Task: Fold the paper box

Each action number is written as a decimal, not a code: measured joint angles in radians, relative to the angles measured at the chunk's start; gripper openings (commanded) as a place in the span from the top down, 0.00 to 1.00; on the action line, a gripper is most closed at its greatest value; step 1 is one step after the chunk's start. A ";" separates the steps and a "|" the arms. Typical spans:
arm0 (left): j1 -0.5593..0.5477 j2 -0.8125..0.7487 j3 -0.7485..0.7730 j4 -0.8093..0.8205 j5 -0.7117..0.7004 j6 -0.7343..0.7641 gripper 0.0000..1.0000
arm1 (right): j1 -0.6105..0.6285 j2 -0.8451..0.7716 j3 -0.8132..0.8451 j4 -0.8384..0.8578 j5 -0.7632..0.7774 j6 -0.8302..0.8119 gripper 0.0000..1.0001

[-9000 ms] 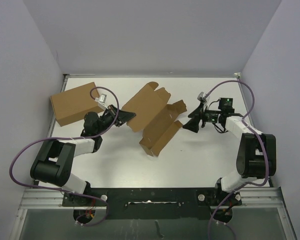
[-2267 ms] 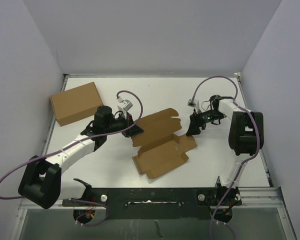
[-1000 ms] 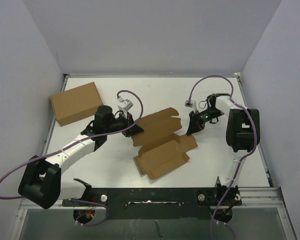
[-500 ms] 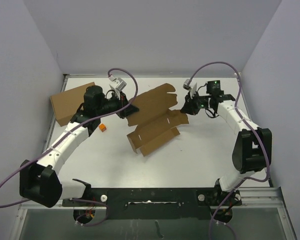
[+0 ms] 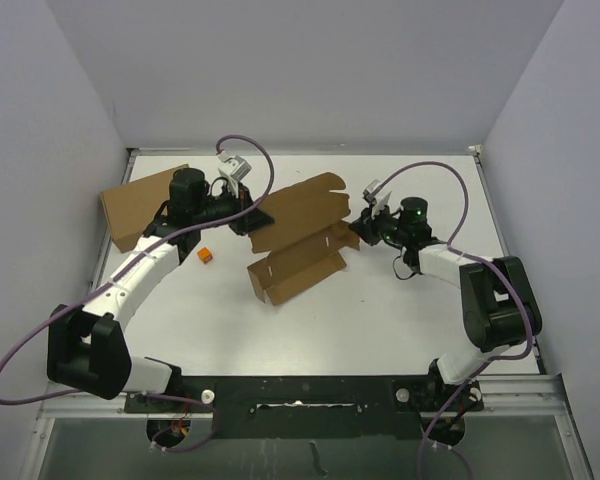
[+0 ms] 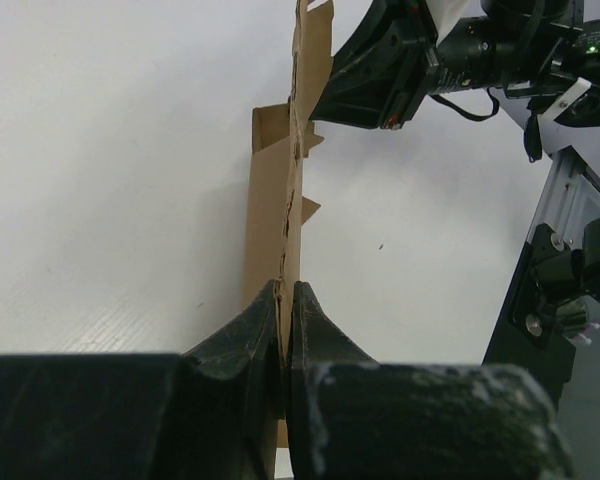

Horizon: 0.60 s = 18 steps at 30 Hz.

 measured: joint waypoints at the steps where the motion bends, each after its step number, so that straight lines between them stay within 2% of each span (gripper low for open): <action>1: 0.000 0.000 -0.009 0.005 0.002 -0.002 1.00 | 0.001 0.000 -0.025 0.048 0.001 0.008 1.00; 7: 0.000 -0.001 -0.099 0.023 0.006 -0.027 1.00 | 0.000 -0.002 -0.094 0.205 -0.018 0.033 1.00; 18: -0.001 -0.040 -0.212 0.077 0.004 -0.087 1.00 | -0.019 -0.064 -0.145 0.228 -0.113 0.042 1.00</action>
